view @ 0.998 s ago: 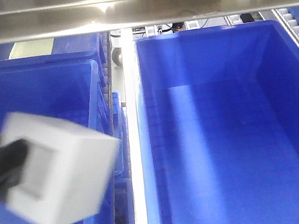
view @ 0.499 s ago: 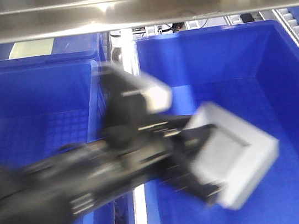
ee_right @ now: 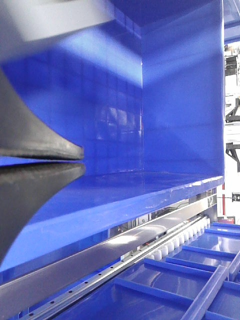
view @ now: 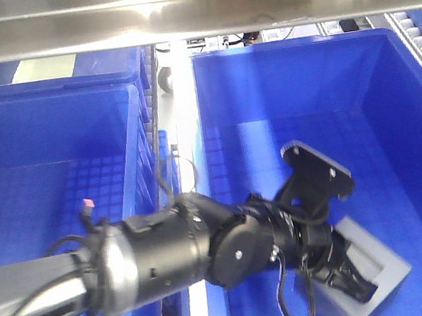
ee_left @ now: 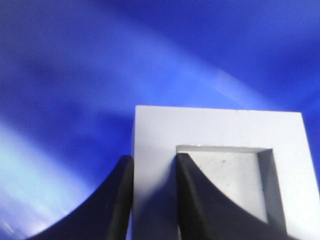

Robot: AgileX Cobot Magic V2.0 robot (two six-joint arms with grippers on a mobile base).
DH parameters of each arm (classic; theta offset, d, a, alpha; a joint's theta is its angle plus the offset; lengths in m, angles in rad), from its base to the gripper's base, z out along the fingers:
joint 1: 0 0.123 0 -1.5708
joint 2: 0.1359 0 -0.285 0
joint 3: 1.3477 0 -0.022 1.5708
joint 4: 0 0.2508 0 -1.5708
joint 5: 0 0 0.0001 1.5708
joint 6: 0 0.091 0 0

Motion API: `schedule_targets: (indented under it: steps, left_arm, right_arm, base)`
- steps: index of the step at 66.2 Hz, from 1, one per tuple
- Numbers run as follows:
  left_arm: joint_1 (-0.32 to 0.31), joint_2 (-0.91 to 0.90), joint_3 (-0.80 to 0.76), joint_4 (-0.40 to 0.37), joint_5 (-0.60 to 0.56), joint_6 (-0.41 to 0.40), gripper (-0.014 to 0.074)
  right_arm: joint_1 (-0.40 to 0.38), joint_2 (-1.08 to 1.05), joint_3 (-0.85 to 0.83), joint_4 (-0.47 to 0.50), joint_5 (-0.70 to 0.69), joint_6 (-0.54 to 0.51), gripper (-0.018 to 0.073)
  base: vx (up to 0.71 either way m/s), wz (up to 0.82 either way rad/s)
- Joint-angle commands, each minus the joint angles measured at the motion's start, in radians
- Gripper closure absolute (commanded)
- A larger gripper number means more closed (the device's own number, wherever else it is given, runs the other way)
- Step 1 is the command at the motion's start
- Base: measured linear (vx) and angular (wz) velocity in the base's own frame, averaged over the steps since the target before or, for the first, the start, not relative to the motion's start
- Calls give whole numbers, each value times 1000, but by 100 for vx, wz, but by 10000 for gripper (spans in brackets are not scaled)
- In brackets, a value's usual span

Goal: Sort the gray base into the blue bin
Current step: 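Swing the left arm over the farther blue bin and lower the block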

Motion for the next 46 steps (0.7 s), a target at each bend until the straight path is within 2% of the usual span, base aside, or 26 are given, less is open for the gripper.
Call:
schedule_targets:
  steps: [1, 17, 24, 46]
  left_arm:
    - [-5, -42, -46, -11, -62, -2, 603]
    - [-5, -7, -46, -11, 19, -2, 584]
    - [-5, -4, -46, -11, 32, -2, 545]
    - [-5, -20, -46, -11, 68, -2, 265]
  right_arm:
    - [-2, 18, 10, -7, -34, -11, 564]
    - [-2, 18, 10, -7, -34, -11, 564]
    - [-2, 18, 10, -7, -34, -11, 564]
    - [-2, 18, 10, -7, -34, -11, 564]
  base:
    - [0, 0]
    - [0, 0]
    - [0, 0]
    - [0, 0]
